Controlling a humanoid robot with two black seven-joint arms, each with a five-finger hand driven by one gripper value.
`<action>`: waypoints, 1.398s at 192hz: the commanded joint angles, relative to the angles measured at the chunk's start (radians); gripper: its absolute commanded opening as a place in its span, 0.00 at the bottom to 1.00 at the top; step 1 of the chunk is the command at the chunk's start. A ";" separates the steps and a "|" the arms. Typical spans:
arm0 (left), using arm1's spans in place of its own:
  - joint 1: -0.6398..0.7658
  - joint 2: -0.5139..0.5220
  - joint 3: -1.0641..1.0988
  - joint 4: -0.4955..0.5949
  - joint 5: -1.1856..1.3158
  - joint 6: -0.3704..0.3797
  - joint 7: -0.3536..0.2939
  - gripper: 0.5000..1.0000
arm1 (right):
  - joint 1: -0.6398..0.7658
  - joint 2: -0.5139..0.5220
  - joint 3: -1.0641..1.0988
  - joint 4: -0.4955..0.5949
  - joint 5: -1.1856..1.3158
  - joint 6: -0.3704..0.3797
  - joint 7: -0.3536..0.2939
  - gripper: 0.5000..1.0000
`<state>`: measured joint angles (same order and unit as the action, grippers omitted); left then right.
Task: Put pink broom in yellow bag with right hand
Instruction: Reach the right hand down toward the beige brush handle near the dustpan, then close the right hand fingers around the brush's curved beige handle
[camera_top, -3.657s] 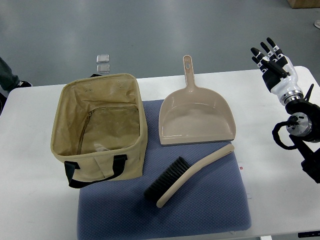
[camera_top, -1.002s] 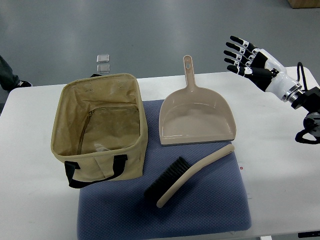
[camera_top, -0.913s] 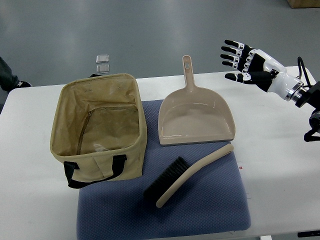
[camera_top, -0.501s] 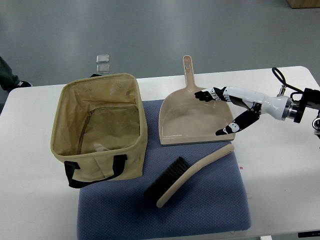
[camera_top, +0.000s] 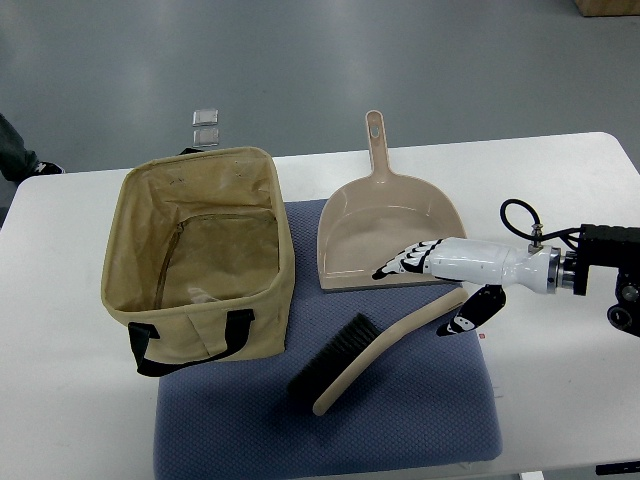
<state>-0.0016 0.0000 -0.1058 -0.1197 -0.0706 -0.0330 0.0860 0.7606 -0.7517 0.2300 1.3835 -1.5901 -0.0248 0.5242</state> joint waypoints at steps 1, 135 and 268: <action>0.000 0.000 0.000 0.000 0.000 -0.001 0.000 1.00 | 0.023 0.000 -0.049 0.000 -0.017 -0.040 -0.046 0.83; 0.000 0.000 0.000 0.000 0.000 -0.001 0.000 1.00 | 0.042 0.044 -0.139 0.003 -0.128 -0.078 -0.202 0.48; 0.000 0.000 0.000 0.000 0.000 0.001 0.000 1.00 | 0.068 0.066 -0.195 0.029 -0.149 -0.080 -0.243 0.07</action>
<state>-0.0015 0.0000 -0.1058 -0.1196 -0.0706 -0.0333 0.0858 0.8287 -0.6889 0.0357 1.4143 -1.7357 -0.1040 0.2960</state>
